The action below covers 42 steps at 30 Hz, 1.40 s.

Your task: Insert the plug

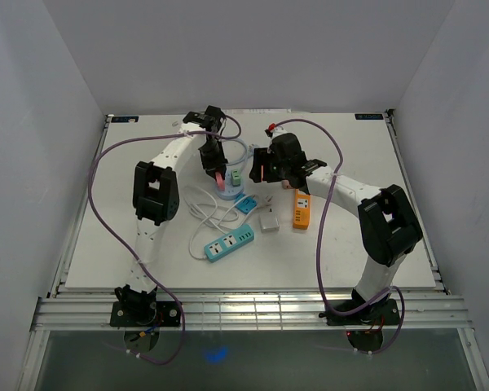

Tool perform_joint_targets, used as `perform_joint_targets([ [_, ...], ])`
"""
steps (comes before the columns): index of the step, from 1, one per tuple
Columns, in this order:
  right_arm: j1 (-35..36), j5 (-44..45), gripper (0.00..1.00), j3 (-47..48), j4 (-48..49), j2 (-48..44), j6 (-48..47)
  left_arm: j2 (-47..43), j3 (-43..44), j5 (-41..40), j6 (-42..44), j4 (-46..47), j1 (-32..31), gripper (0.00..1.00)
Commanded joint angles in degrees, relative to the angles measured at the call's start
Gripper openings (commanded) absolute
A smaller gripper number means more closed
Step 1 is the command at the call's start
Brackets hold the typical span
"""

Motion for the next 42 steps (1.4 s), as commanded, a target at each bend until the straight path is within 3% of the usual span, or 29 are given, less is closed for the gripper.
perform_joint_targets([
  [1, -0.1, -0.1, 0.66, -0.7, 2.1, -0.5, -0.1, 1.7, 1.6, -5.6, -0.7, -1.7, -1.4, 0.0],
  [12, -0.1, 0.1, 0.66, -0.8, 3.8, 0.1, 0.2, 3.6, 2.1, -9.8, -2.6, -3.4, -2.8, 0.0],
  [22, -0.1, 0.1, 0.66, -1.2, 4.1, 0.3, 0.5, 1.0, -5.5, -12.3, -2.9, 1.2, -4.4, 0.0],
  [30, -0.1, 0.1, 0.66, -1.1, 4.1, 0.5, 0.6, -0.5, -3.6, -11.2, -1.7, 2.1, -4.4, 0.0],
  [33, -0.1, 0.2, 0.66, -1.3, 4.1, 0.4, 0.6, -0.2, -1.5, -9.4, -0.9, 1.7, -4.3, 0.12],
  [34, 0.0, 0.1, 0.66, -1.3, 4.2, 0.4, 0.6, -0.1, -0.9, -9.2, -0.9, 1.5, -4.2, 0.21],
  [38, -0.1, 0.1, 0.66, -1.4, 4.2, 0.4, 0.7, -0.7, 0.3, -8.5, -0.6, 1.0, -3.9, 0.42],
  [42, -0.1, 0.2, 0.67, -1.4, 4.2, 0.3, 0.8, -1.4, 1.9, -8.2, -0.1, 0.4, -3.5, 0.57],
])
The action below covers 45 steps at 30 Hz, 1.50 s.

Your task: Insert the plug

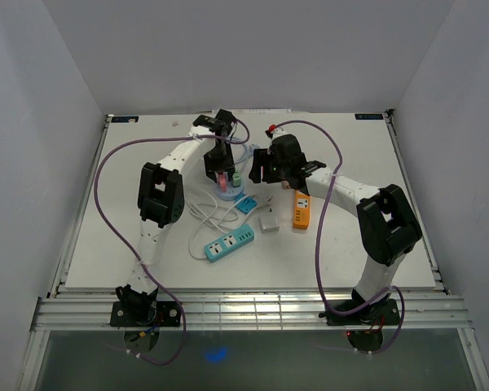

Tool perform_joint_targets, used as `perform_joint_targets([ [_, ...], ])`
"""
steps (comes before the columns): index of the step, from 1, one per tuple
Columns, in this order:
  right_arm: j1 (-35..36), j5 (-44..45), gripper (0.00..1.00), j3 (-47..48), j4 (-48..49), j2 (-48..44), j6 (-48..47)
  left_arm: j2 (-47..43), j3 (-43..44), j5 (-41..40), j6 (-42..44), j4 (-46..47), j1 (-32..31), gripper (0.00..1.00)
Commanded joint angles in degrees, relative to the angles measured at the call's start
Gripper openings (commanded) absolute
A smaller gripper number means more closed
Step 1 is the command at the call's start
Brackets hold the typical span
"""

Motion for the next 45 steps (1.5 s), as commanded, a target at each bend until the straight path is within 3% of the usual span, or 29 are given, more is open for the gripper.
perform_joint_targets([
  [1, -0.2, 0.1, 0.67, -0.4, 2.5, 0.0, 0.3, -1.2, 3.2, 0.9, 1.0, -1.0, 0.6, 0.58],
  [6, -0.2, 0.2, 0.67, -0.4, 2.5, -0.3, 0.3, -1.6, 5.0, 1.3, 1.6, -1.6, 0.9, 0.65],
  [13, -0.2, 0.2, 0.67, -0.6, 2.6, -0.2, 0.3, -3.5, 4.7, 1.5, 1.6, -2.2, 1.1, 0.65],
  [21, -0.2, 0.1, 0.66, -0.5, 2.7, 0.0, 0.2, -8.0, 3.4, 1.9, 1.4, -3.1, 1.1, 0.52],
  [29, -0.2, 0.1, 0.66, -0.4, 2.6, 0.0, 0.2, -8.2, 1.0, 2.6, 1.0, -3.3, 1.1, 0.31],
  [36, -0.2, 0.1, 0.66, -0.5, 2.7, 0.0, 0.1, -8.0, -1.2, 2.6, 0.8, -2.9, 1.0, 0.29],
  [45, -0.2, 0.2, 0.66, -0.5, 2.6, -0.2, 0.0, -8.2, -5.9, 2.3, 0.2, -0.7, 0.5, 0.12],
])
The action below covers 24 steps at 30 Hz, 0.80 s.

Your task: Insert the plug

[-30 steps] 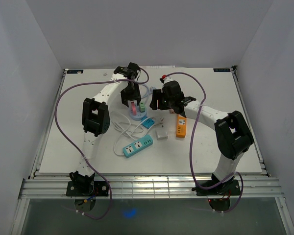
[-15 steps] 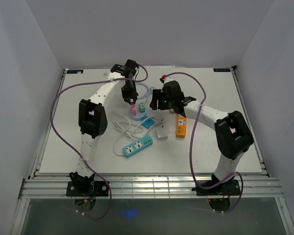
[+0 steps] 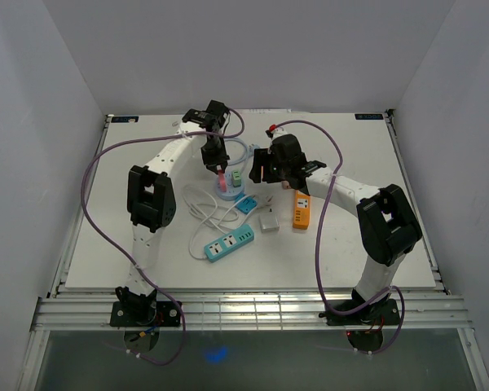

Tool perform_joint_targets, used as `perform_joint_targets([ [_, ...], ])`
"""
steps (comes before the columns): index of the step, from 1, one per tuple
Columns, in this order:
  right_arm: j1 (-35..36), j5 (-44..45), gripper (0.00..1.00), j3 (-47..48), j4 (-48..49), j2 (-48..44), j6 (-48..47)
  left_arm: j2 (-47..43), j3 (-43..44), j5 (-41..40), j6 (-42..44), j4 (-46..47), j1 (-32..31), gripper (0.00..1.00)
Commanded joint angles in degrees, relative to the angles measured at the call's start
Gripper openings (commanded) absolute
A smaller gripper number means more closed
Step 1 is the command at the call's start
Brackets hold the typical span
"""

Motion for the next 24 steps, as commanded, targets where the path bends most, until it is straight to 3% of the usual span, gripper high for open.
perform_joint_targets([
  [1, -0.1, 0.1, 0.66, -0.5, 2.6, -0.2, -0.2, -1.4, -3.8, 0.2, -0.2, -1.6, -0.7, 0.12],
  [5, -0.2, 0.1, 0.66, -0.6, 2.7, -0.2, -0.2, -2.1, -5.7, -0.5, -0.7, -0.9, -1.4, 0.13],
  [9, -0.1, 0.1, 0.66, -0.5, 2.6, -0.3, -0.2, -2.0, -2.8, -1.4, -0.1, -1.4, -1.4, 0.31],
  [11, -0.2, 0.1, 0.66, -0.6, 2.6, -0.4, -0.2, -1.4, 1.4, -1.1, 0.8, -1.9, -1.1, 0.48],
  [13, -0.2, -0.1, 0.66, -0.5, 2.6, -0.2, -0.3, 1.6, 6.6, -0.5, 2.0, -3.6, -0.8, 0.63],
  [14, -0.2, -0.1, 0.66, -0.4, 2.6, -0.1, -0.2, 3.0, 13.4, -0.5, 2.3, -6.7, -0.7, 0.66],
  [16, -0.2, 0.0, 0.66, -0.4, 2.6, 0.0, -0.2, 4.9, 18.3, 0.0, 2.7, -9.0, -0.5, 0.74],
  [24, -0.1, -0.5, 0.66, -0.5, 2.8, 0.2, -0.3, -6.1, 2.4, 0.1, 2.1, -2.1, -0.4, 0.79],
])
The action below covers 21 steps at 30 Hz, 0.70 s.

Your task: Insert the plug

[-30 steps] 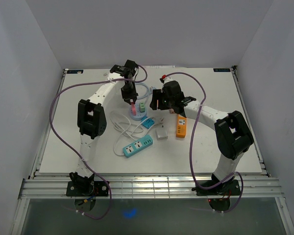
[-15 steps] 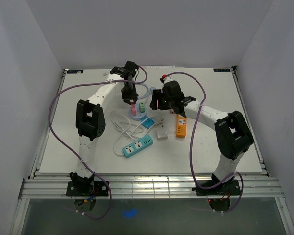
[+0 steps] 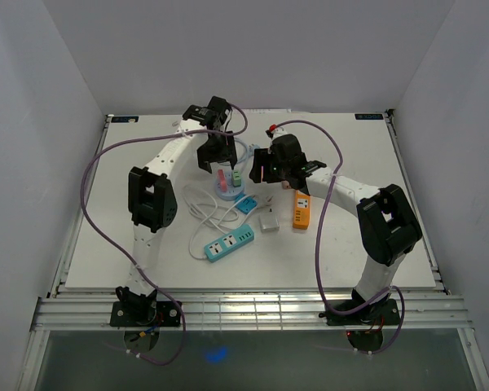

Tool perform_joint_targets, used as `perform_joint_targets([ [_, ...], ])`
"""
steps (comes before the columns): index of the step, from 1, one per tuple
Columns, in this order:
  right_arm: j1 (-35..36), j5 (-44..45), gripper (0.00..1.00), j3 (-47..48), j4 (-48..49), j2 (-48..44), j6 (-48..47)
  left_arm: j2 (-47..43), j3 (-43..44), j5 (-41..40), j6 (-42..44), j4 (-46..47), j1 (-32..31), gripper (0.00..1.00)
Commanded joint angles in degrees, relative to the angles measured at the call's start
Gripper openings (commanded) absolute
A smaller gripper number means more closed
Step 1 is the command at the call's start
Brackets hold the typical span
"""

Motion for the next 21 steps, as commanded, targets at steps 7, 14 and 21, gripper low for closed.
perform_joint_targets([
  [7, 0.0, -4.5, 0.66, -1.5, 5.4, 1.4, -0.3, -21.0, -20.5, -0.9, -0.5, 11.7, 0.3, 0.85],
  [14, 1.7, -7.6, 0.66, 1.0, 7.7, 7.4, 0.1, -34.5, -33.6, -2.2, -1.2, 18.7, 3.4, 0.98],
  [21, 2.1, -12.2, 0.66, 2.6, 12.4, 13.0, 3.3, -48.5, -44.6, 2.1, 0.1, 25.4, 11.3, 0.98],
])
